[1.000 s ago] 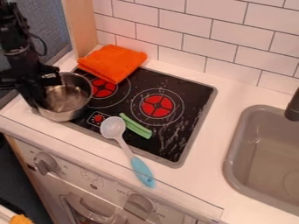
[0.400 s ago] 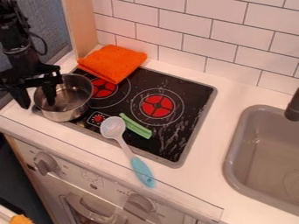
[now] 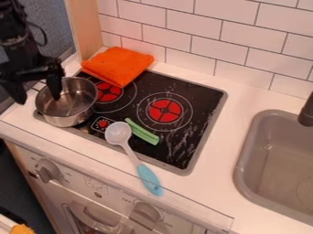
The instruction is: Take the silver pot and keep it on the bottom left of the stove.
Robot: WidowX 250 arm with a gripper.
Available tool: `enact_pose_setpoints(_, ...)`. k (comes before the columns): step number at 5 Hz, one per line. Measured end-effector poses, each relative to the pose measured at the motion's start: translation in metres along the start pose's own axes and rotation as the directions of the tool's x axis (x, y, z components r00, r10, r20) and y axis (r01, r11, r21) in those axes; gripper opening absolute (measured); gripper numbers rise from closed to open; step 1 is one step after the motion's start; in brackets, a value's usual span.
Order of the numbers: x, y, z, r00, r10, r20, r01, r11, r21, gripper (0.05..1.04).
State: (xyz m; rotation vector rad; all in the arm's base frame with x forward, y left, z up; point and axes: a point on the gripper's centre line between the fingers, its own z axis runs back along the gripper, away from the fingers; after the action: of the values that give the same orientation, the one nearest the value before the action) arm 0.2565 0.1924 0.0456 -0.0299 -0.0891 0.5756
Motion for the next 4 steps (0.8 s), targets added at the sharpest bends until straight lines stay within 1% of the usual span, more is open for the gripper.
enact_pose_setpoints(1, -0.002, -0.001, 0.022, 1.0, -0.025, 0.019, 0.025, 1.0, 0.007, 1.0)
enact_pose_setpoints(2, -0.001, -0.004, 0.039, 0.998, -0.033, 0.061, 0.033, 0.999, 0.003, 1.0)
enact_pose_setpoints(3, 0.0, -0.01, 0.056, 0.97, -0.089, 0.228, 0.088, 0.996, 0.014, 1.0)
enact_pose_setpoints(4, 0.001, -0.01, 0.056, 0.967, -0.096, 0.234, 0.095, 0.995, 0.017, 1.0)
